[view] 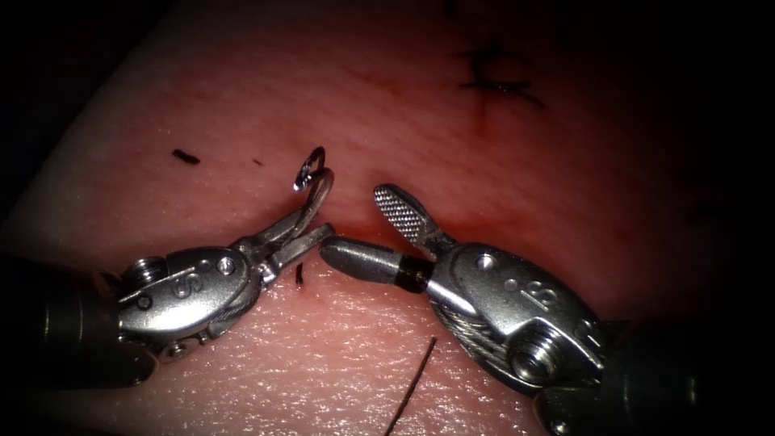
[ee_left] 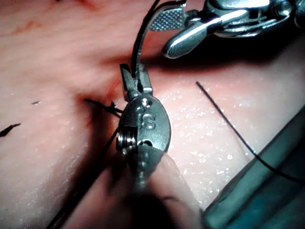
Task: Wound Closure
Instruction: Pass needle to right grasper
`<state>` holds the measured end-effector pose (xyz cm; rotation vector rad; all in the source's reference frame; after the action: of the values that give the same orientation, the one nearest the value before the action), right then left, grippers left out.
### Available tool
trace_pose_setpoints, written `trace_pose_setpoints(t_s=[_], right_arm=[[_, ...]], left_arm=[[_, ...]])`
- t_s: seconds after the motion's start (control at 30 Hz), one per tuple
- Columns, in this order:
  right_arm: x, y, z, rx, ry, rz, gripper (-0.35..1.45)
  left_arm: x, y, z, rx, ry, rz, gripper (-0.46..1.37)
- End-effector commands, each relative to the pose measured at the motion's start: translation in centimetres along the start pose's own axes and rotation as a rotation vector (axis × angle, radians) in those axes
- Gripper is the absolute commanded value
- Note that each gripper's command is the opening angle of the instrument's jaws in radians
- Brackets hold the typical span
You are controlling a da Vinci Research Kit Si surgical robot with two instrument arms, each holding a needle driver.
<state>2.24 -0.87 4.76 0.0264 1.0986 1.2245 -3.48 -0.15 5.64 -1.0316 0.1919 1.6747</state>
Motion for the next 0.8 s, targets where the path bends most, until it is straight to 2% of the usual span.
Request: trace_pose_setpoints(t_s=[0.03,0.23,0.33,0.8], right_arm=[[0.02,0.0,0.0,-0.002,0.002,-0.004,0.73],[0.07,-0.03,0.05,0.012,0.008,-0.016,0.72],[0.08,-0.06,0.08,0.011,0.014,-0.031,0.6],[0.1,-0.14,0.21,0.025,0.027,-0.051,0.48]], left_arm=[[0.0,0.01,0.0,0.002,-0.002,0.006,-0.35],[0.02,0.05,0.01,0.007,-0.003,0.011,-0.35],[0.02,0.05,0.01,0.007,-0.003,0.01,-0.35],[0.03,0.07,0.01,0.009,-0.003,0.01,-0.35]])
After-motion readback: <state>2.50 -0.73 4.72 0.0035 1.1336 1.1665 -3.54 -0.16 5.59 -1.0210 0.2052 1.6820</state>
